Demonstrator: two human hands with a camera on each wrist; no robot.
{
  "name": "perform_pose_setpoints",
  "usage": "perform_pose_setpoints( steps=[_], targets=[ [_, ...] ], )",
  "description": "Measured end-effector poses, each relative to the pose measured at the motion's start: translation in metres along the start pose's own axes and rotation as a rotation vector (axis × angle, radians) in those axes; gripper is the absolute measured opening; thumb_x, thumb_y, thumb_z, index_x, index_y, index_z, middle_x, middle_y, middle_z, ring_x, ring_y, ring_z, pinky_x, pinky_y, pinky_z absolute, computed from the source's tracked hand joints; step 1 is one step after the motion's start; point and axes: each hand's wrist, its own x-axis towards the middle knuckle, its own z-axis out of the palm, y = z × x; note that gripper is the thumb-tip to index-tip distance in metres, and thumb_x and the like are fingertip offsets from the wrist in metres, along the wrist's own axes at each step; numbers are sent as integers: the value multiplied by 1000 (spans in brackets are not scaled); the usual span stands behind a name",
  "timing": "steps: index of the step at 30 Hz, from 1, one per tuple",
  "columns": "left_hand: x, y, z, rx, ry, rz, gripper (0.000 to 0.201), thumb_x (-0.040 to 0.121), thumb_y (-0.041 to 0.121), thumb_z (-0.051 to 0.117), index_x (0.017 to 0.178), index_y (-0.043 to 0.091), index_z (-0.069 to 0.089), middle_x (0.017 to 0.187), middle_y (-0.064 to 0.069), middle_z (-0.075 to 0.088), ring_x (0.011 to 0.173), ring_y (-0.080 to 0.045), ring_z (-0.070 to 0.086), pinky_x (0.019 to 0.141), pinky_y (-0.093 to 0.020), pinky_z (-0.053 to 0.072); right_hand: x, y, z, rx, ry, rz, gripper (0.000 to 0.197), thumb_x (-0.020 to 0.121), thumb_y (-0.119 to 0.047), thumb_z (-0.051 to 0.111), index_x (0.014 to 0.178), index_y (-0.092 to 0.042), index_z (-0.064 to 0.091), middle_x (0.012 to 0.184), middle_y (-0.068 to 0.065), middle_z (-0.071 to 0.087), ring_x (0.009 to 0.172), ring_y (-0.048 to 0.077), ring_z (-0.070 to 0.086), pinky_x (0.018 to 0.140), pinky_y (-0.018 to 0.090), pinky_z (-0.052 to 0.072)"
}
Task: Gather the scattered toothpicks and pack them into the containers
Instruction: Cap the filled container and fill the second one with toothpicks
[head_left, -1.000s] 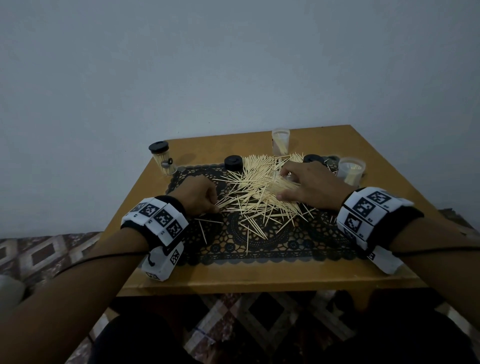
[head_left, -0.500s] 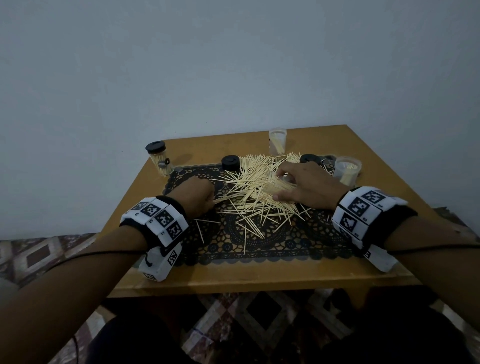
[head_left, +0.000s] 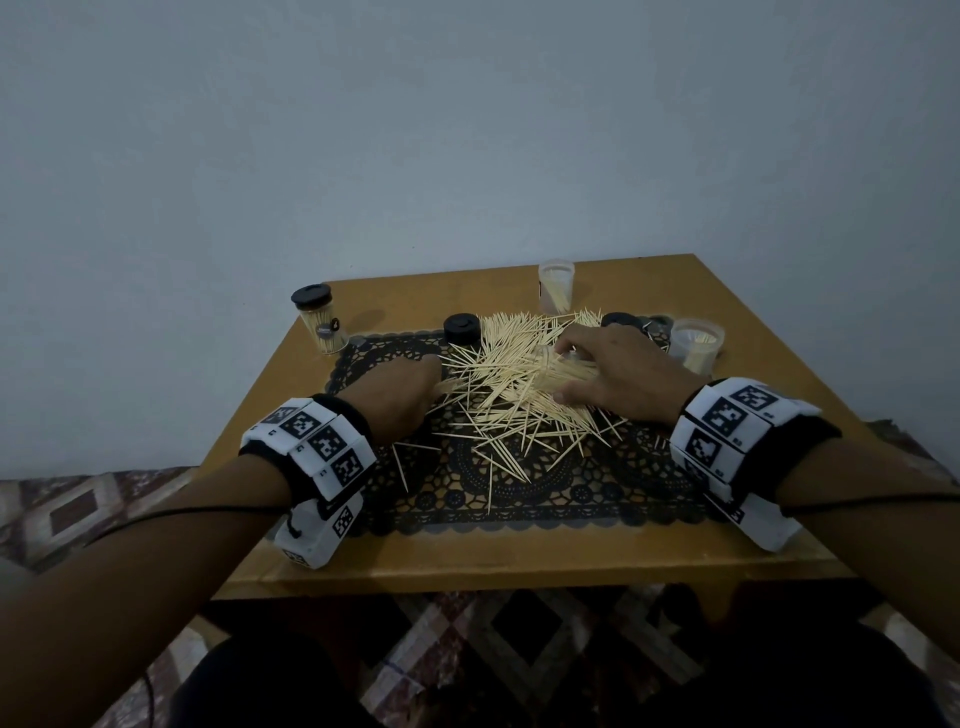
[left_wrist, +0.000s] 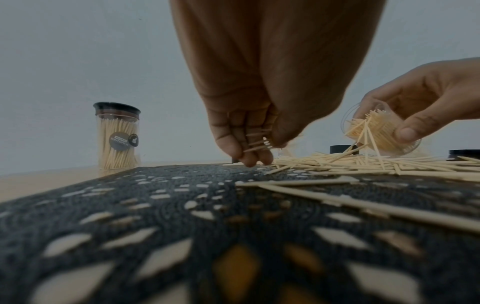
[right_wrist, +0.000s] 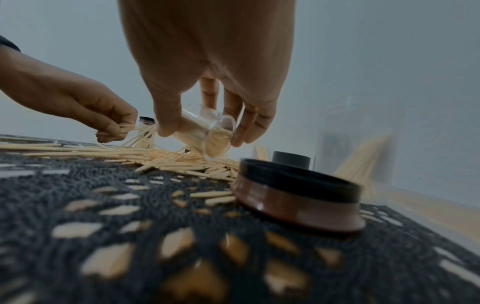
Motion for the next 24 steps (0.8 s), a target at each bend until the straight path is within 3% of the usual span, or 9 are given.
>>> perform_pose_setpoints(
  steps=[5,12,16,20,22,24],
  targets=[
    [-1,6,-5,-180,185,134,12,97,18,51,85,15,49,79,1,57,72,-17,50,62,-28,33,3,2,2,-7,40,-22,52,78,-42,77,121,-20,58,114,5,63,103,21,53,80,30,39],
    [10,29,-13,-326,239,228,9,90,19,64,91,12,71,74,13,59,64,8,51,61,-6,37,-1,-5,1,2,4,-61,50,81,-41,75,123,-20,57,118,5,63,102,20,57,86,36,48],
    [14,47,-15,-446,241,216,9,87,16,67,91,10,74,72,5,67,57,2,57,59,-11,46,-2,-9,2,5,1,-85,49,80,-40,75,121,-20,58,116,4,64,100,19,59,85,37,49],
    [19,56,-17,-480,242,196,9,83,14,72,91,9,73,77,1,69,56,11,55,57,-4,40,-2,-12,3,3,-8,-95,48,81,-41,74,120,-19,57,115,6,65,101,22,60,85,40,50],
    [22,58,-18,-507,234,152,13,82,13,74,93,9,70,84,-1,70,61,6,57,58,-5,42,-2,-12,2,19,-2,-83,48,81,-40,75,121,-18,58,115,7,65,101,22,61,84,37,50],
    [24,58,-20,-578,226,91,15,81,12,74,94,11,66,89,-2,70,70,-4,61,64,-14,50,-3,-11,0,31,2,-61,50,80,-39,76,122,-17,58,116,8,65,97,21,62,80,32,49]
  ],
)
